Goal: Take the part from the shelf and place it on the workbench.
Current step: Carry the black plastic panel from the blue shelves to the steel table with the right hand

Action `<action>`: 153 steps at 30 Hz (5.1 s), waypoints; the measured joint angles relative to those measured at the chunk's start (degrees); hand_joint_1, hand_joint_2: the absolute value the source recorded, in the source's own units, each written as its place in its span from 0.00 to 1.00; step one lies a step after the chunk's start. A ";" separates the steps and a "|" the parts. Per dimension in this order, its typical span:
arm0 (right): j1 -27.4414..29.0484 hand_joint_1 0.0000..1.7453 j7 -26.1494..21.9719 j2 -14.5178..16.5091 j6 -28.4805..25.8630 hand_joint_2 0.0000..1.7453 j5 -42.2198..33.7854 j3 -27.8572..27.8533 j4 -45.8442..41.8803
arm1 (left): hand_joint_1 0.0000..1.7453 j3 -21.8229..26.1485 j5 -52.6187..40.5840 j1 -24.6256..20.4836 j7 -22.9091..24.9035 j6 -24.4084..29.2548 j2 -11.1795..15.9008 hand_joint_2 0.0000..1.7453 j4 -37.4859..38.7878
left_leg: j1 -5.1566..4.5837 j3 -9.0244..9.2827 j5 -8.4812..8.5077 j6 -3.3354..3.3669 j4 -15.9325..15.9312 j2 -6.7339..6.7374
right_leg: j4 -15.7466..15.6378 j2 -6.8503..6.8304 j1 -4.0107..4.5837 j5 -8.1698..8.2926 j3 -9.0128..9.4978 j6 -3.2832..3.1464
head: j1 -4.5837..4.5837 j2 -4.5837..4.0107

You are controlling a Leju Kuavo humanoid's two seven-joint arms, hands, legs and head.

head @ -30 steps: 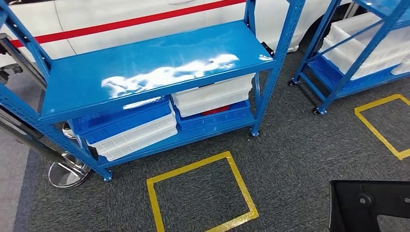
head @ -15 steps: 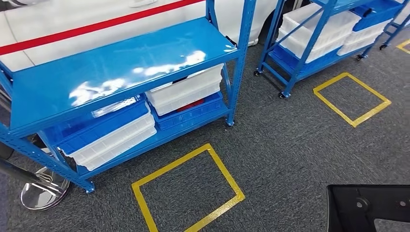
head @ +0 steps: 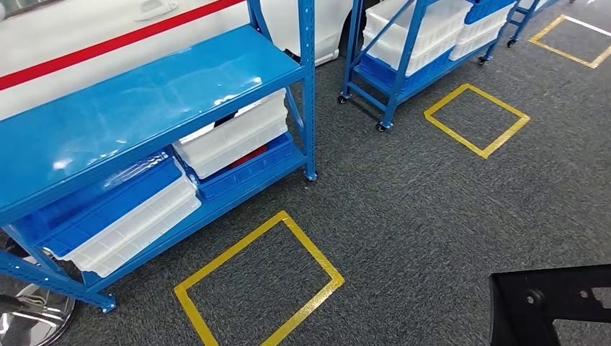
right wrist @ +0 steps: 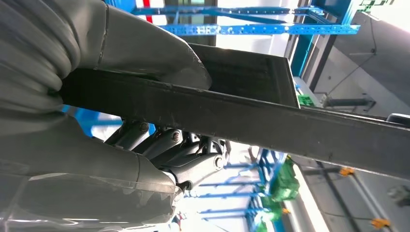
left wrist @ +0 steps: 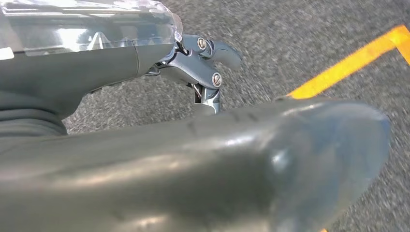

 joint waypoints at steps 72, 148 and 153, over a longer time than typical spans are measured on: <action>-4.08 1.00 -4.48 -26.12 -36.62 1.00 43.21 47.18 10.70 | 0.00 13.07 -2.84 -0.30 6.13 11.05 -9.05 0.00 -4.25 | 0.05 0.36 5.31 3.12 -8.06 0.83 | 9.05 -2.45 0.72 -5.70 -4.03 2.57 | 0.08 0.00; 6.43 1.00 0.46 -17.32 -36.69 1.00 57.17 31.02 0.00 | 0.00 18.82 -6.05 -3.90 10.31 -4.80 -1.93 0.00 -4.22 | -0.34 2.25 3.09 0.85 -7.93 6.93 | -1.07 -5.72 1.58 -0.18 0.88 0.23 | 0.07 0.00; 5.45 1.00 1.13 -17.33 -36.18 1.00 57.76 31.70 0.07 | 0.00 18.68 -6.56 -3.85 9.41 -4.96 -1.70 0.00 -3.67 | 0.04 -4.45 -3.65 0.17 6.43 1.38 | -1.58 -2.51 1.24 0.03 1.33 -0.89 | 0.05 -0.01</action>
